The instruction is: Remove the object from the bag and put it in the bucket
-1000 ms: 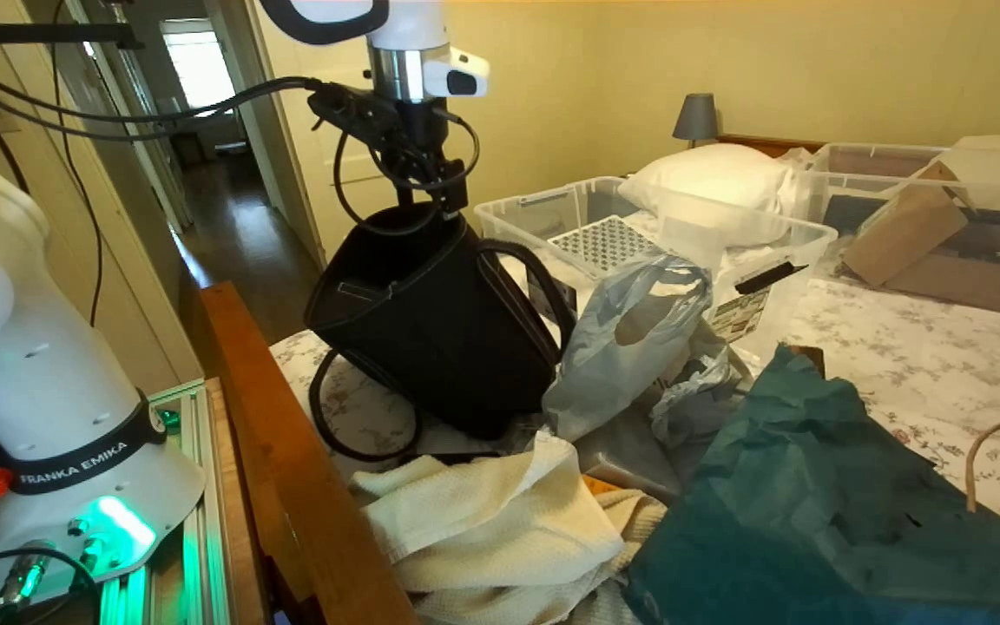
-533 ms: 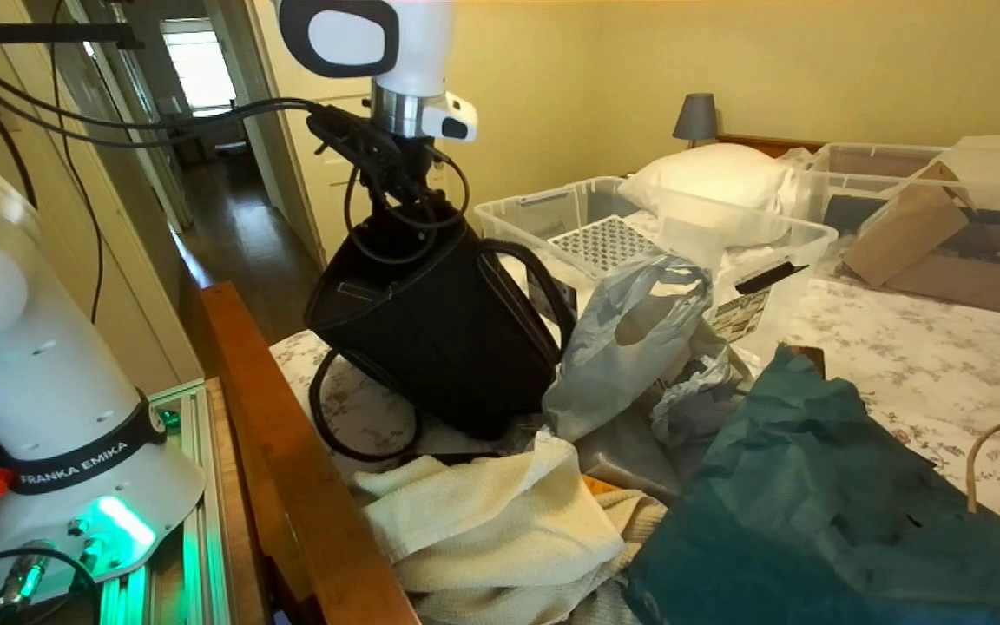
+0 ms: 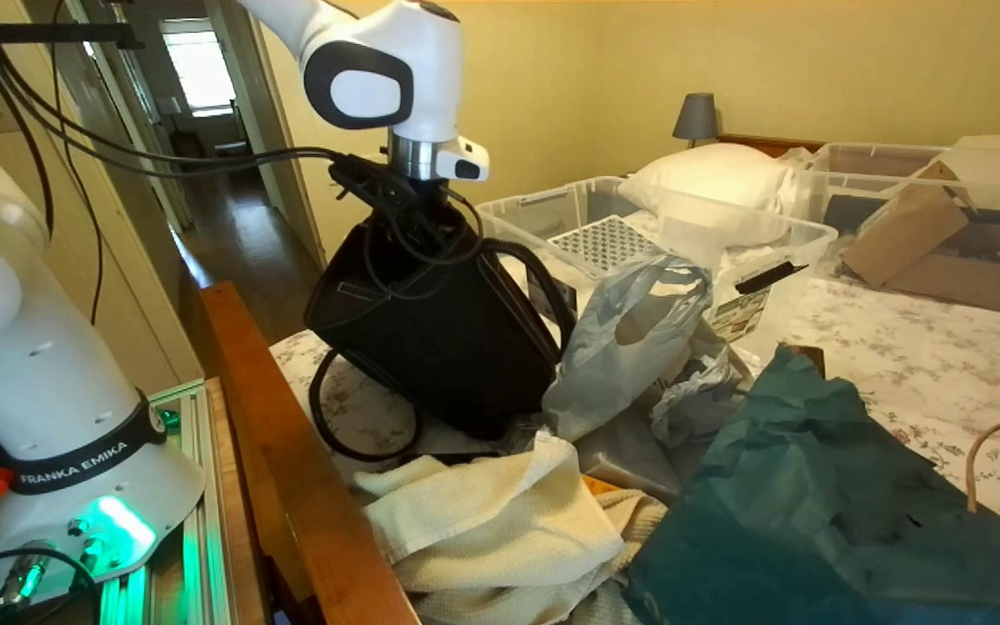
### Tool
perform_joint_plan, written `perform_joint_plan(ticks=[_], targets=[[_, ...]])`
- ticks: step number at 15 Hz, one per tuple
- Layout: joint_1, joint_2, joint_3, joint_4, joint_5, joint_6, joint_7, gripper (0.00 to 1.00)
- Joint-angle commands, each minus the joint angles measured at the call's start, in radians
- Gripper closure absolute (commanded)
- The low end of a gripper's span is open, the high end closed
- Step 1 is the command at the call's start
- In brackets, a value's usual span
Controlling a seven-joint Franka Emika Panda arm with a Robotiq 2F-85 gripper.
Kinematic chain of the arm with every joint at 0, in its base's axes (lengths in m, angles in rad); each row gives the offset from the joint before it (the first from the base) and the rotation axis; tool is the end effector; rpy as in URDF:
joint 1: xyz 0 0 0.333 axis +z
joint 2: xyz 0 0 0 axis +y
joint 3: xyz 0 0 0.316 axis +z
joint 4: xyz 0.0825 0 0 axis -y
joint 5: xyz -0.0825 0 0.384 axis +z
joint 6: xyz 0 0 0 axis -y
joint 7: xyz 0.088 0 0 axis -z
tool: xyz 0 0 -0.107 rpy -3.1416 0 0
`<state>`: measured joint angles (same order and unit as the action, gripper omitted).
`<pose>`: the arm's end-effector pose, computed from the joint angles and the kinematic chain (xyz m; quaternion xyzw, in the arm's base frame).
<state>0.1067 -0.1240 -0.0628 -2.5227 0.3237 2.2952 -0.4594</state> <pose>0.4398 0.0266 0.3150 -0.9822 -0.1364 0.0260 0.1269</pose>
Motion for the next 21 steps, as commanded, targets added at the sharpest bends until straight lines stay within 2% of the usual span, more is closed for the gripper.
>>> perform_joint_plan(ticks=[1, 4, 9, 12, 16, 18, 19, 21], targets=[[-0.021, 0.025, 0.033, -0.026, -0.080, 0.095, 0.018, 0.00], [-0.026, 0.055, 0.035, -0.035, -0.095, 0.148, 0.000, 0.00], [-0.040, 0.124, 0.034, -0.024, -0.043, 0.234, -0.048, 0.00], [-0.057, 0.150, 0.038, -0.037, -0.008, 0.380, 0.011, 0.00], [-0.077, 0.200, 0.041, -0.034, -0.055, 0.557, 0.129, 0.00], [-0.089, 0.213, 0.055, -0.022, -0.025, 0.581, 0.101, 0.00], [-0.094, 0.192, 0.061, -0.027, -0.047, 0.541, 0.099, 0.00], [-0.100, 0.200, 0.067, -0.027, -0.048, 0.558, 0.103, 0.00]])
